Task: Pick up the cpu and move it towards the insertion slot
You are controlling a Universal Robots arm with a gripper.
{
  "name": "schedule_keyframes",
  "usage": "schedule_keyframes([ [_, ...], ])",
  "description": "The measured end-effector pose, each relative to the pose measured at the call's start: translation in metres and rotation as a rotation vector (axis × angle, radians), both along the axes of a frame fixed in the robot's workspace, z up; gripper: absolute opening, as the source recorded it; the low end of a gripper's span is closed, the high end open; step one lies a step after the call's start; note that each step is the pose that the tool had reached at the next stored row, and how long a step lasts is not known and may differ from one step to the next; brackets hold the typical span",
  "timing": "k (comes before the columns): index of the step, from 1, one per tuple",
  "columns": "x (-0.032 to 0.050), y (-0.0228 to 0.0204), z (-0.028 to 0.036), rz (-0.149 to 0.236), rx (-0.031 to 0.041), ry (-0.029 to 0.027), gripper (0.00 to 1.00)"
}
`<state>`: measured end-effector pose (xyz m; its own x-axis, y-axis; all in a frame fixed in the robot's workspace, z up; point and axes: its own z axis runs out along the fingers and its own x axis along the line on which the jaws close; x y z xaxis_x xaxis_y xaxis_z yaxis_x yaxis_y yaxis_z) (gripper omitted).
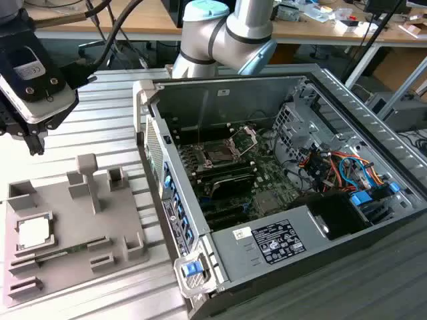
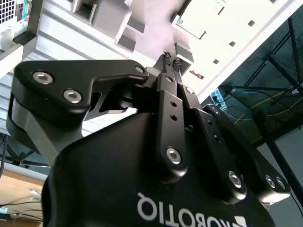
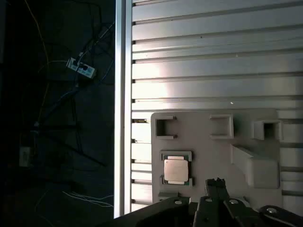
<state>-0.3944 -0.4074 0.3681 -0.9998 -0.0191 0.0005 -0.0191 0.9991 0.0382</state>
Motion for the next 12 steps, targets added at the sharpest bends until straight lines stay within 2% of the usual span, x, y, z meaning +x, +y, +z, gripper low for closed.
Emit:
schedule_keyframes([
  [12, -0.0052, 0.0000, 0.0000, 0.000, 0.0000, 0.0000, 0.11],
])
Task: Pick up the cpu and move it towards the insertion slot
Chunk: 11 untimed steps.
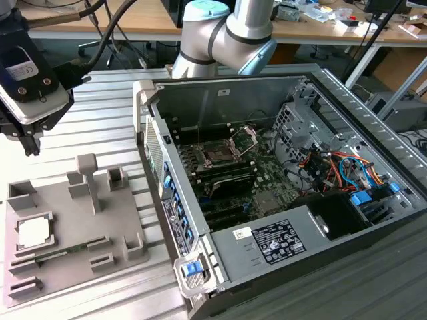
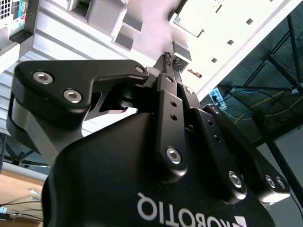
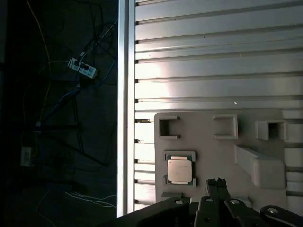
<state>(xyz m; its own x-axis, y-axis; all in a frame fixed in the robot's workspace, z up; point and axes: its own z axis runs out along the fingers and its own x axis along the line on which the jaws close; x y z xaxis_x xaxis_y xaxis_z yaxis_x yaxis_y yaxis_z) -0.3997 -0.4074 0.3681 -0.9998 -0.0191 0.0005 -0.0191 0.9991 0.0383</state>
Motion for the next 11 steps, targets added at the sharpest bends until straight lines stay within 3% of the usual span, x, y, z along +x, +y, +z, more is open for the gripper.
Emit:
schedule_keyframes([
  [11, -0.0031, 0.0000, 0.0000, 0.000, 0.0000, 0.0000, 0.11],
])
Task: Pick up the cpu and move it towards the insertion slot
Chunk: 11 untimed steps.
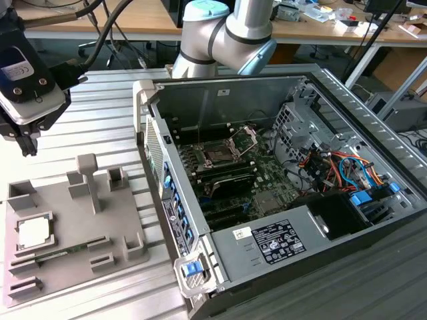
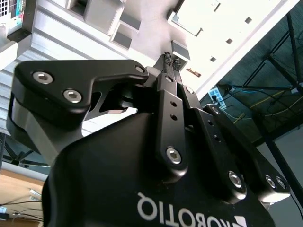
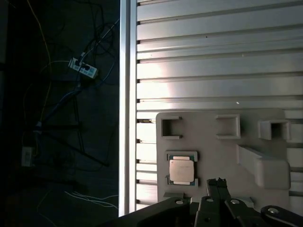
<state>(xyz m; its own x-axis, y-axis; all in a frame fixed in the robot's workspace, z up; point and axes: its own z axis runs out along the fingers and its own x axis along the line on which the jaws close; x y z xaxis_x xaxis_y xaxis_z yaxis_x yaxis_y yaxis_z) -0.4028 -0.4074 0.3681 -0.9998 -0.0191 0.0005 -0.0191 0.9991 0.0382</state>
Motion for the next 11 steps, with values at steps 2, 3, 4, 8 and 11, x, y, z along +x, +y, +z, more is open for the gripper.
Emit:
schedule_keyframes([
  [2, -0.0008, 0.0000, 0.0000, 0.000, 0.0000, 0.0001, 0.11],
  [3, -0.0012, 0.0000, 0.0000, 0.000, 0.0000, 0.0000, 0.11],
  [4, -0.0015, 0.0000, 0.0000, 0.000, 0.0000, 0.0000, 0.11],
  [8, -0.0029, 0.0000, 0.0000, 0.000, 0.0000, 0.0001, 0.11],
  [11, -0.0039, 0.0000, 0.0000, 0.000, 0.0000, 0.0001, 0.11],
])
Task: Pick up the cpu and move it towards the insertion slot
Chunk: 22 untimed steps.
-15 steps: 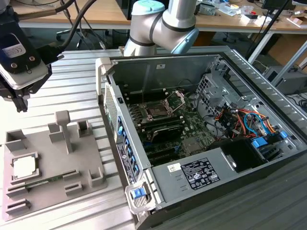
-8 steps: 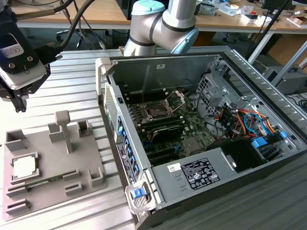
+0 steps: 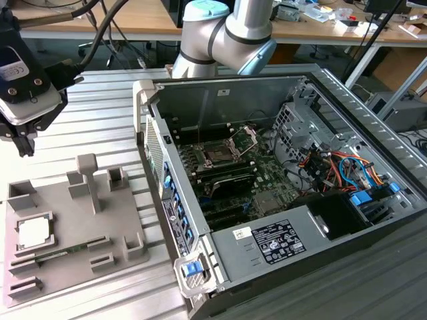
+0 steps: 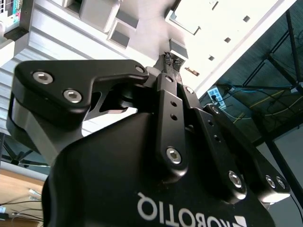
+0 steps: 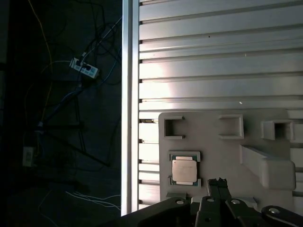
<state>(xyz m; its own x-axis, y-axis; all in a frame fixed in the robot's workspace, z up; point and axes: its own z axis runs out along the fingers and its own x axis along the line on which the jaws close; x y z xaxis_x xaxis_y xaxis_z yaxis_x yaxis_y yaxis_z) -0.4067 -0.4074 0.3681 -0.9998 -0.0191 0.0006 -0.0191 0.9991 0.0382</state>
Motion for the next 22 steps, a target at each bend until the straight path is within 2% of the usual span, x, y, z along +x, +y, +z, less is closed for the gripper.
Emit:
schedule_keyframes([
  [22, -0.0046, 0.0000, -0.0001, 0.000, 0.0000, -0.0001, 0.11],
])
